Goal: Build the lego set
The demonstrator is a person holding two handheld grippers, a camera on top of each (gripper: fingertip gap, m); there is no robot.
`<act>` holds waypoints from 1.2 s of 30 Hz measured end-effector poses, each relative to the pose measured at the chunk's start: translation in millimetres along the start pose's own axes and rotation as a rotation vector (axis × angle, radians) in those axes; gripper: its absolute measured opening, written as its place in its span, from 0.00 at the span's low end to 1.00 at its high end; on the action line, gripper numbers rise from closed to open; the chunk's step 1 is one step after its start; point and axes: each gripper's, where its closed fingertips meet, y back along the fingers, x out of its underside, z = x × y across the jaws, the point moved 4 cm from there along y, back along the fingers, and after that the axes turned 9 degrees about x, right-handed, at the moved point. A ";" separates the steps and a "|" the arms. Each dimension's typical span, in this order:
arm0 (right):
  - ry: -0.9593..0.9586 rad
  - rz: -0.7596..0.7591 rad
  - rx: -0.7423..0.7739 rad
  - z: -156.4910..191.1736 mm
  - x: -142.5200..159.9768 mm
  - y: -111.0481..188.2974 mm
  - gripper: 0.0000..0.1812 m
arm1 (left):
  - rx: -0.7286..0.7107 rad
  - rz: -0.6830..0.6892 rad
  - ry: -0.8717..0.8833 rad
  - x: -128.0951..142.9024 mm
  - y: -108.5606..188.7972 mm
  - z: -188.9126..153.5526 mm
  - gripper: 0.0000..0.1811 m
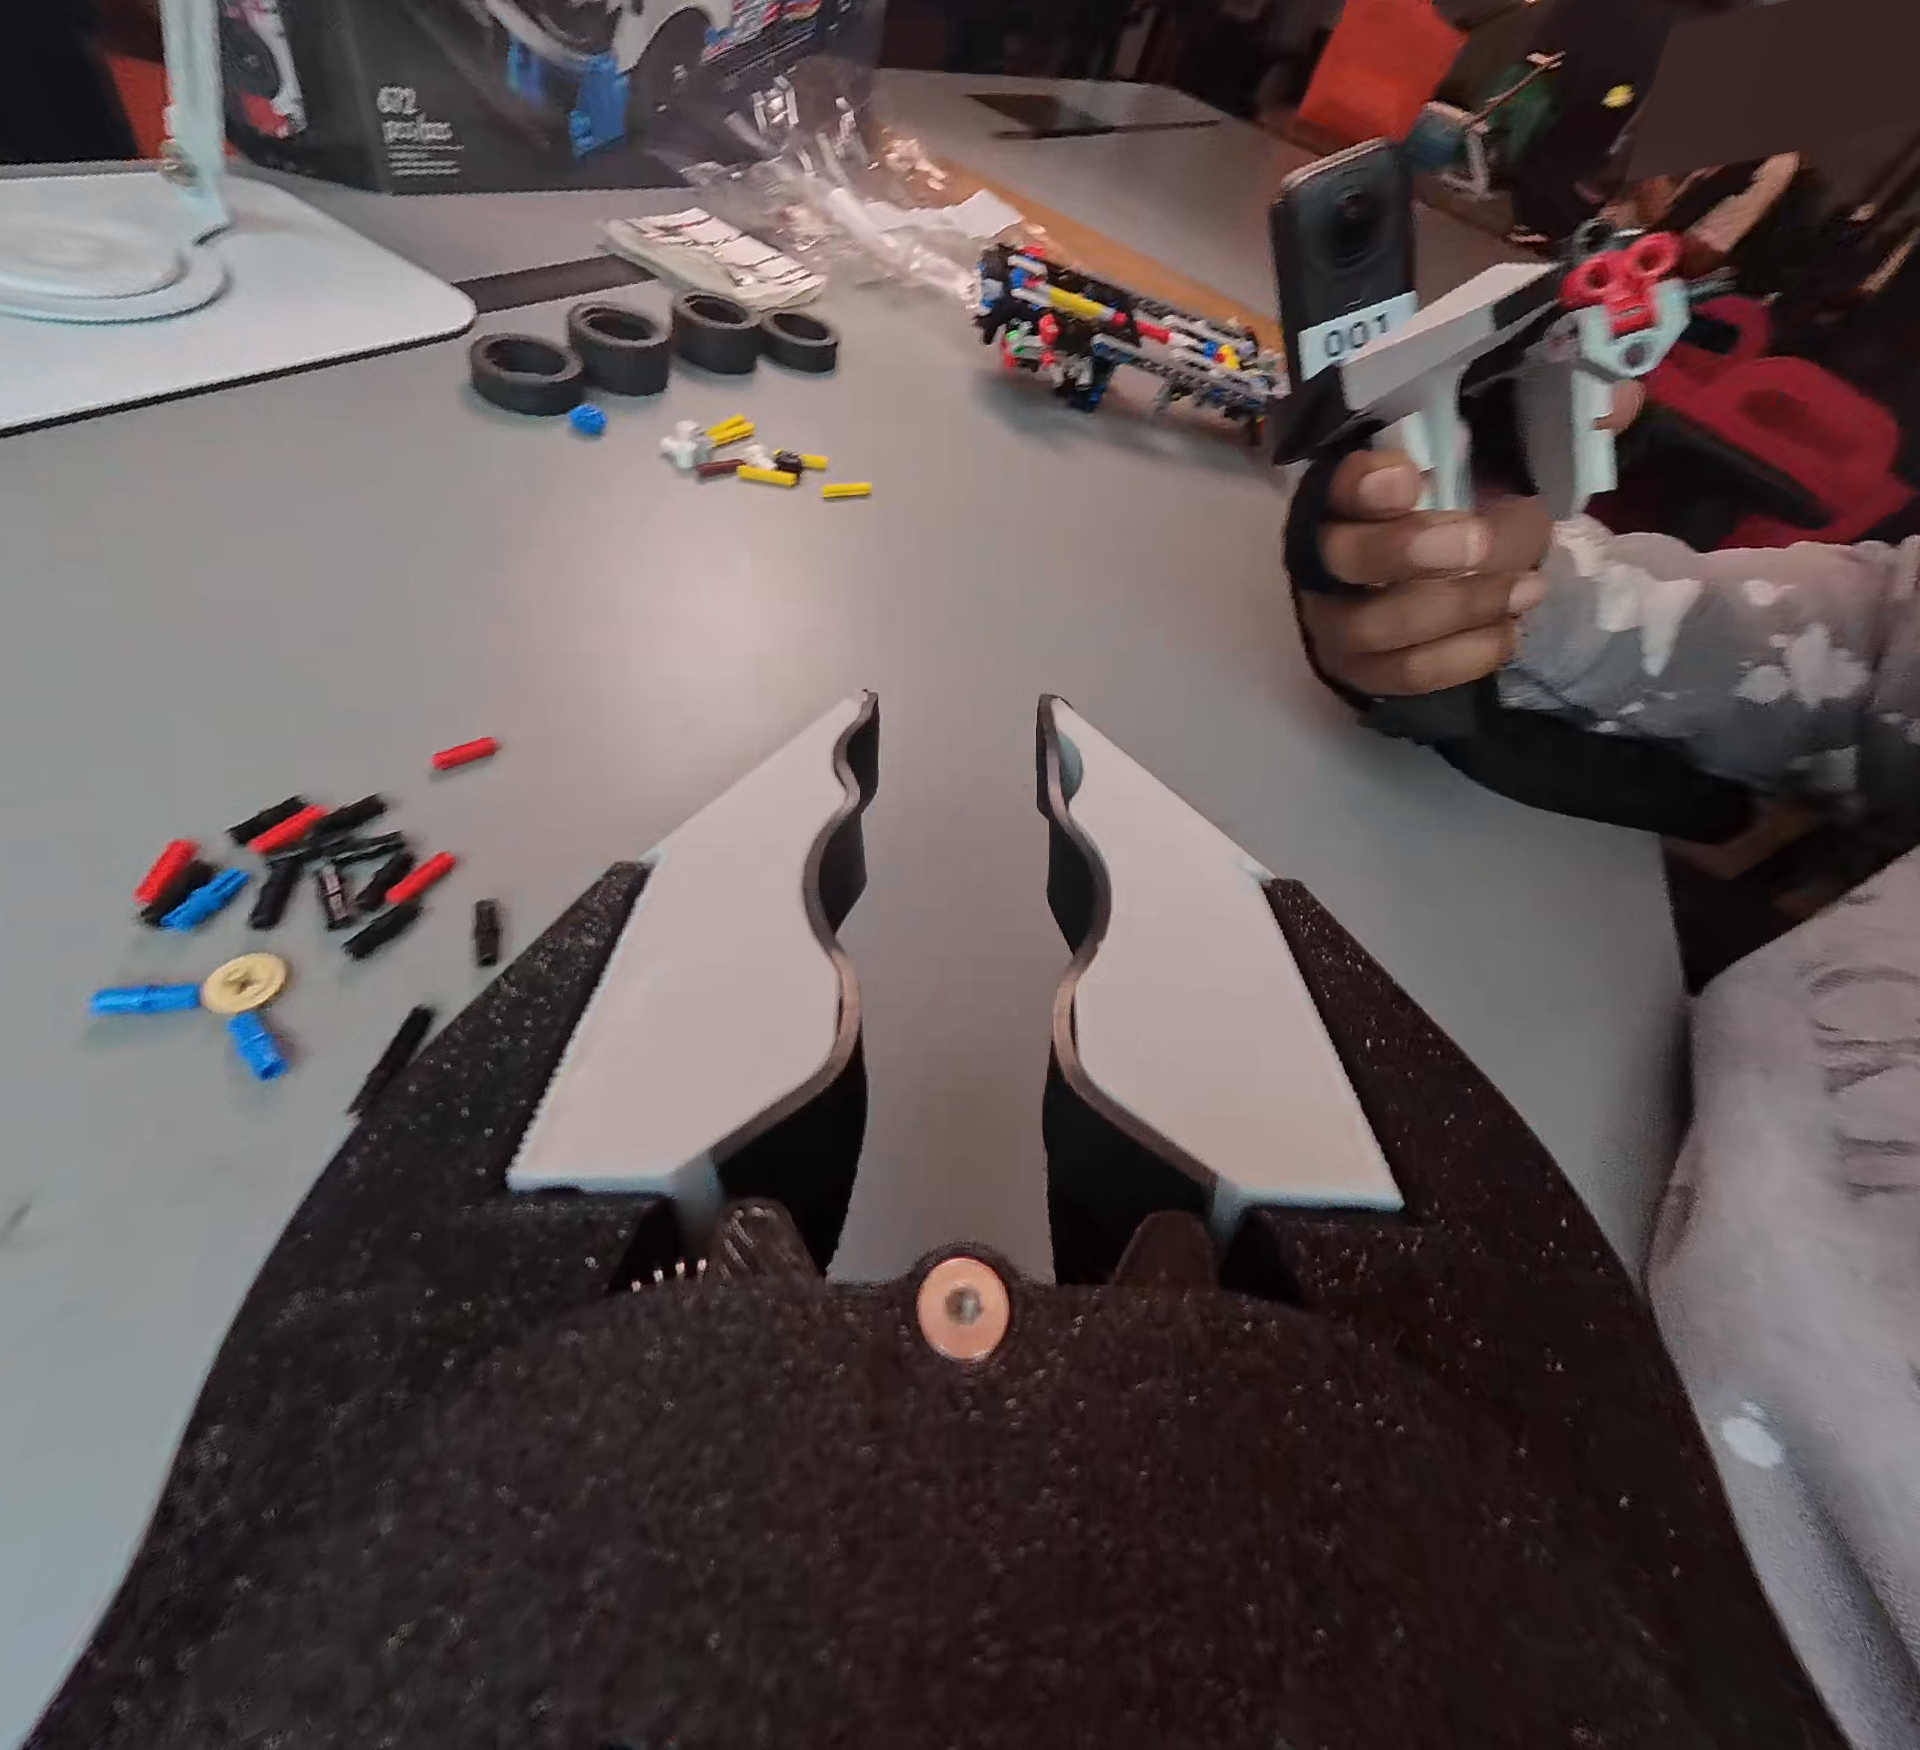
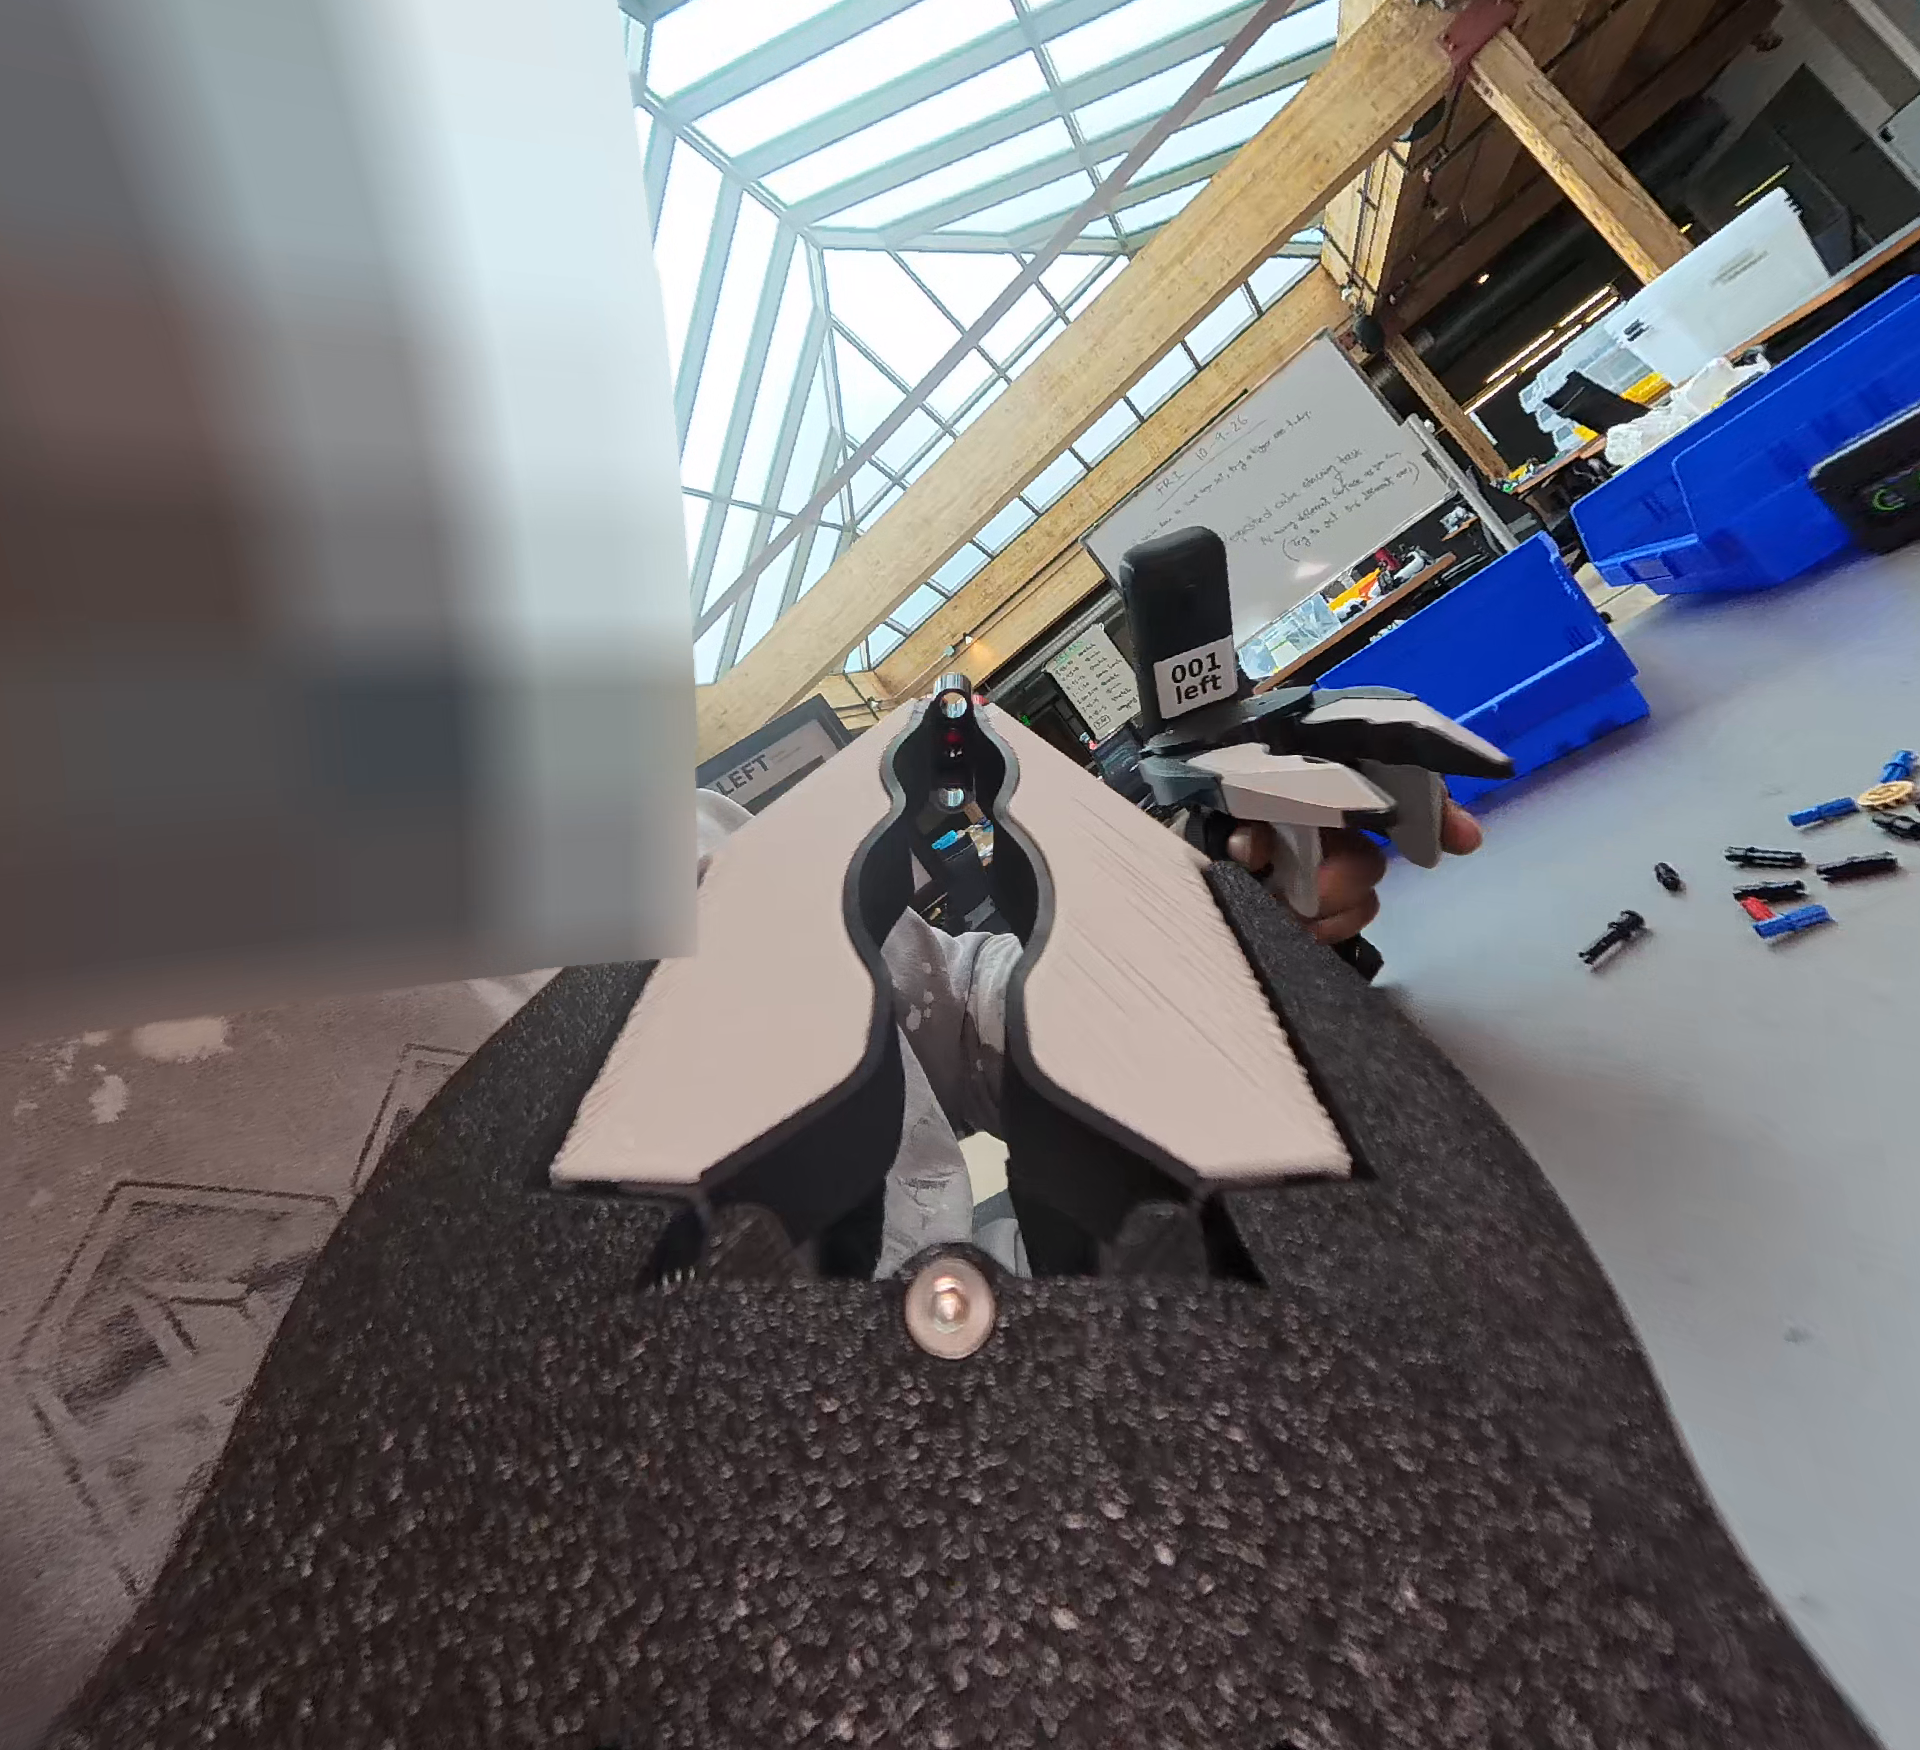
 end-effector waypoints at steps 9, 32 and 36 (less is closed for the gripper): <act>0.168 0.112 0.203 -20.4 19.8 -11.1 0.03 | 0.266 -0.079 -0.083 -12.1 -29.9 -69.2 0.14; 0.437 0.241 0.329 -22.6 44.0 -23.0 0.04 | 0.470 -0.071 0.095 -5.3 -29.5 -78.4 0.13; 0.456 0.223 0.346 -22.4 38.1 -19.2 0.08 | 0.502 -0.136 0.194 -8.6 -25.9 -72.3 0.13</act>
